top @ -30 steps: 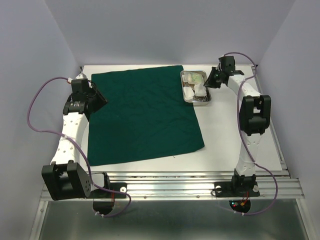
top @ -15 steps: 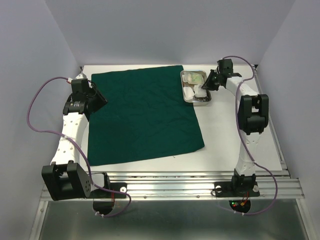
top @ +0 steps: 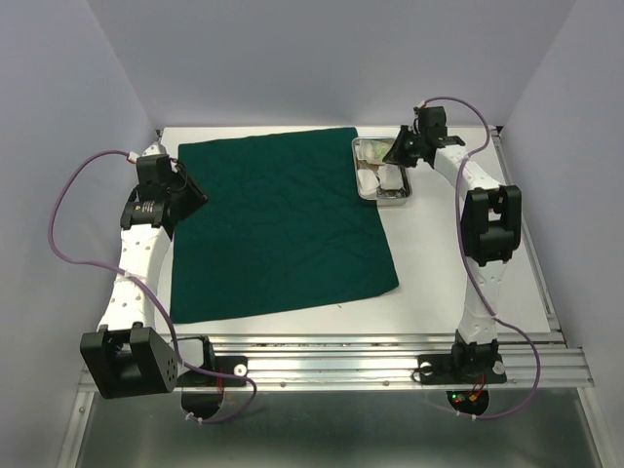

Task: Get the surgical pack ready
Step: Place the medical item in the container.

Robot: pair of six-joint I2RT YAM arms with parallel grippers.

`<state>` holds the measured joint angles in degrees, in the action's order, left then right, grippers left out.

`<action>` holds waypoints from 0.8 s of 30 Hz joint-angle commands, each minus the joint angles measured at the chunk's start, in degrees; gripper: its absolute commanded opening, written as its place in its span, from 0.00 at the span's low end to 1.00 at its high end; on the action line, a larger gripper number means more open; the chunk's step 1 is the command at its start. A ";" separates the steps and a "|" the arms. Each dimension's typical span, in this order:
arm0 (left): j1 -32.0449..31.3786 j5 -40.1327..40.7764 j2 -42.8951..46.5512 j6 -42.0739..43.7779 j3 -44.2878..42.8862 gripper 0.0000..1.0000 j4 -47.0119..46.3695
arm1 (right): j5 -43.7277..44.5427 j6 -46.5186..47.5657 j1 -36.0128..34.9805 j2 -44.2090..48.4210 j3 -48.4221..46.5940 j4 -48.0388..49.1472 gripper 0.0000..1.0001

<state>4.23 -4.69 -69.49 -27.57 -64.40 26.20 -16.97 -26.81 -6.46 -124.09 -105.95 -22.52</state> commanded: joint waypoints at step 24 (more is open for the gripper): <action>0.25 0.29 2.96 1.12 1.56 0.45 -0.36 | -0.96 1.23 -1.36 -1.59 -8.84 -1.64 0.27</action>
<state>4.23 -4.36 -68.64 -27.42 -63.00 26.63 -19.44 -26.76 -6.98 -128.35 -112.55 -24.40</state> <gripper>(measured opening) 0.458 0.240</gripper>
